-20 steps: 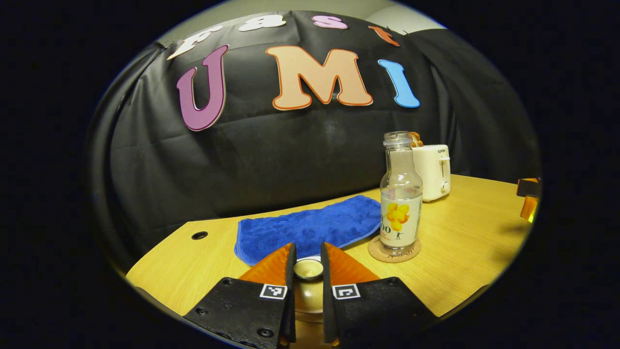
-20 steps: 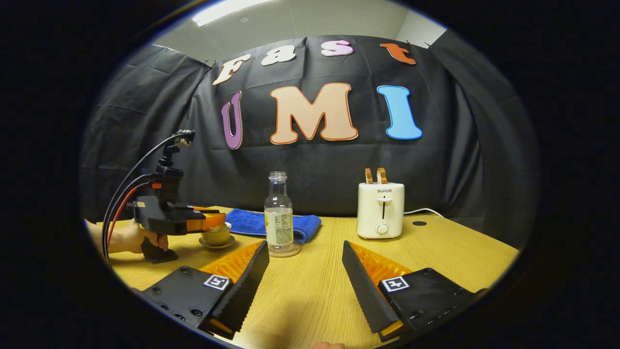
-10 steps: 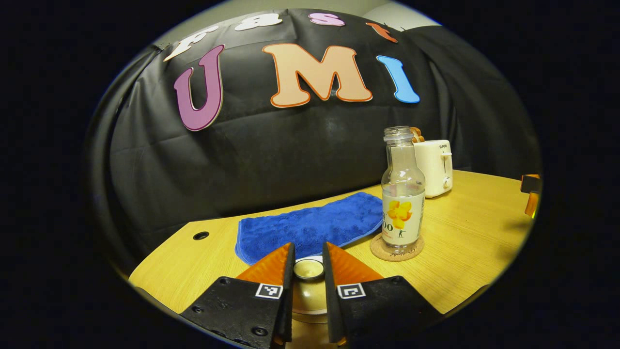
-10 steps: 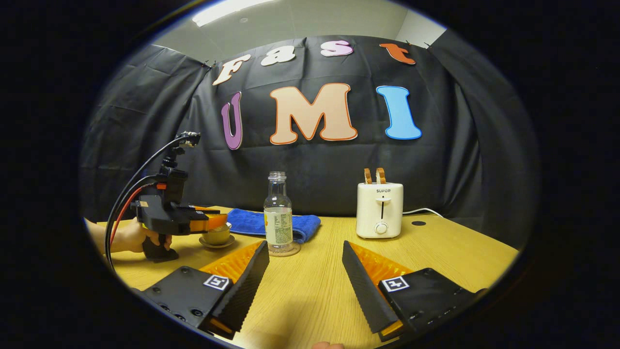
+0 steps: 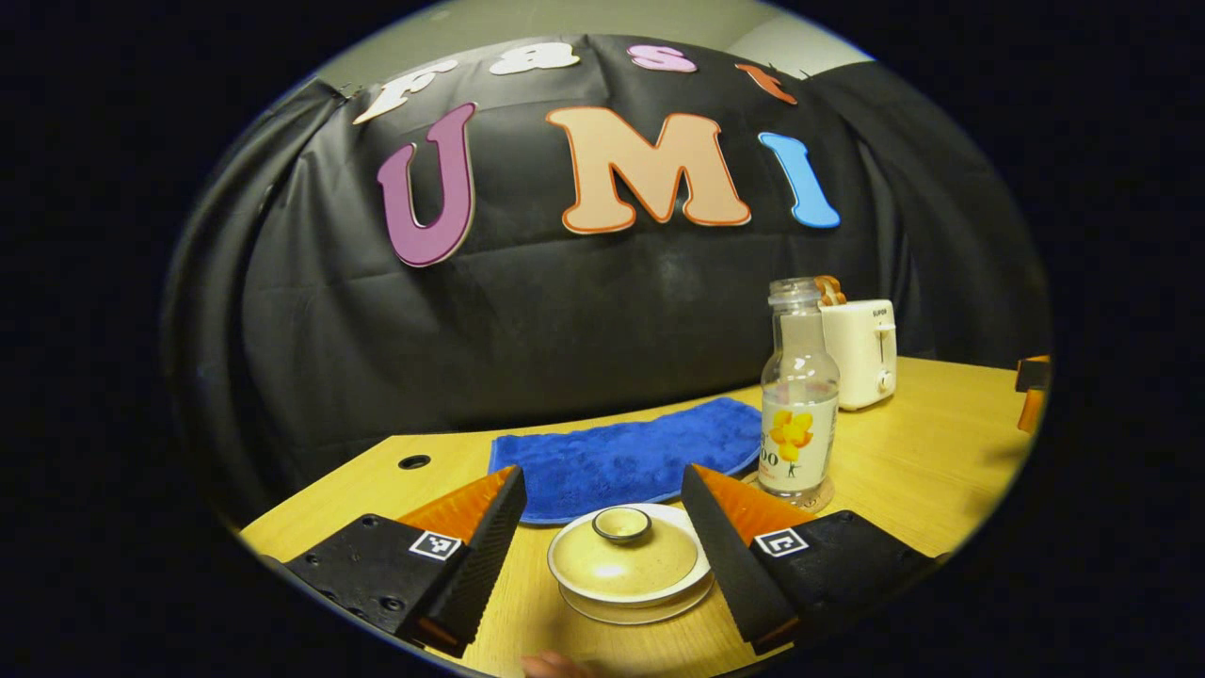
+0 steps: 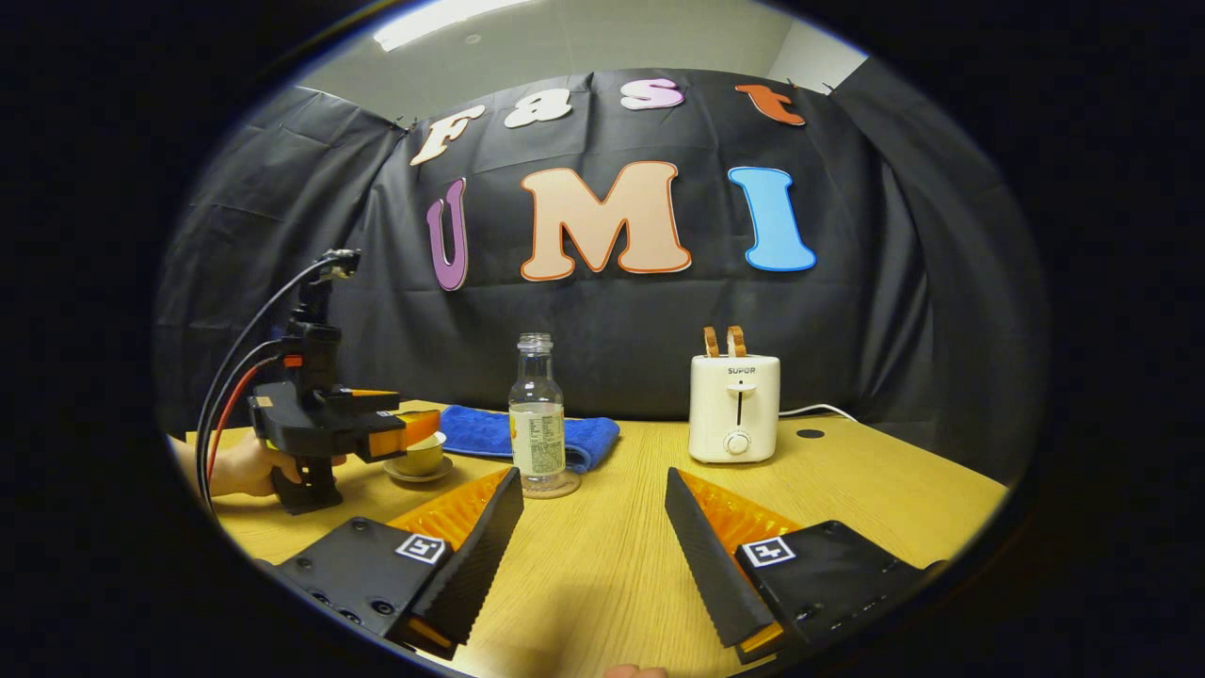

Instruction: Open the teacup lid with one hand, grasp the water bottle and pour water into the teacup with the other hand; after pouring, place the water bottle on the coaster and then close the teacup lid.

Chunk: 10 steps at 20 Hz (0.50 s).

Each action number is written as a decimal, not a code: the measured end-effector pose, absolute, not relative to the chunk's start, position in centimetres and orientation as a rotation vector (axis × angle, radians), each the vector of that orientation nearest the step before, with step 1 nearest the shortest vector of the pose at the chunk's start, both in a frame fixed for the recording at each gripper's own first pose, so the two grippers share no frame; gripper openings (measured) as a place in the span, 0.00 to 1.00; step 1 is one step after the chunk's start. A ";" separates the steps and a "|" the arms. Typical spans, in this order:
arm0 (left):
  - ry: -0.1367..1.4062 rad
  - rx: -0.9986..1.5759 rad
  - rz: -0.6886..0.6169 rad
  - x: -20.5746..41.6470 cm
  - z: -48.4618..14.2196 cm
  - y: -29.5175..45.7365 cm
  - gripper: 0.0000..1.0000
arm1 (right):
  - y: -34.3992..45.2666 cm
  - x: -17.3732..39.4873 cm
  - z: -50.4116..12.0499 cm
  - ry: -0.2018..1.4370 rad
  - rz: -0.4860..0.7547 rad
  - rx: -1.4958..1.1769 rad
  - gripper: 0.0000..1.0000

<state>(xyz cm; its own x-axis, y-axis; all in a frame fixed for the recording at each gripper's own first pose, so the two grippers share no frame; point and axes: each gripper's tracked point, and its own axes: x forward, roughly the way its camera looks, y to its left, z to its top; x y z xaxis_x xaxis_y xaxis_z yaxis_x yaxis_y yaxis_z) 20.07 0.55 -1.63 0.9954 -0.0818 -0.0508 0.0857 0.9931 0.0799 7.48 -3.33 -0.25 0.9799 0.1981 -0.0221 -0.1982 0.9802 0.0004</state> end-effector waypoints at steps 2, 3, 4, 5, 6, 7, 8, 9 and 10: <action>0.039 0.048 -0.078 18.5 -1.4 0.8 0.96 | -3.5 7.5 -0.2 0.022 0.194 -0.002 0.97; 0.034 0.036 -0.068 17.4 -1.4 1.1 0.97 | -3.5 7.5 -0.2 0.022 0.192 -0.002 0.97; 0.026 0.026 -0.057 16.3 -1.2 1.3 0.96 | -3.6 7.5 -0.2 0.021 0.187 -0.003 0.97; 0.018 0.025 -0.054 15.0 -1.0 1.3 0.96 | -3.6 7.6 -0.2 0.021 0.183 -0.003 0.97; 0.001 0.024 -0.054 13.8 -0.7 1.3 0.96 | -3.7 7.6 -0.2 0.021 0.180 -0.003 0.97; 0.004 0.020 -0.060 12.6 -0.7 1.2 0.96 | -3.8 7.5 -0.2 0.021 0.176 -0.003 0.97; 0.005 0.014 -0.059 11.3 -0.8 1.0 0.96 | -3.9 7.5 -0.2 0.021 0.172 -0.003 0.97; 0.002 0.007 -0.049 10.0 -0.7 1.2 0.96 | -3.9 7.4 -0.3 0.021 0.169 -0.003 0.97; -0.002 0.000 -0.034 8.8 -0.6 1.5 0.96 | -3.9 7.3 -0.2 0.021 0.169 -0.003 0.97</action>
<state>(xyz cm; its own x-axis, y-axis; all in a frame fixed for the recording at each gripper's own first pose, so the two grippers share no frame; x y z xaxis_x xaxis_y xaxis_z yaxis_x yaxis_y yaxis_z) 8.77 1.49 -0.57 0.9994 -0.0336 0.0020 0.0336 0.9994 -0.0001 7.32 -3.86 -0.24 0.9856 0.1680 -0.0212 -0.1680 0.9858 -0.0014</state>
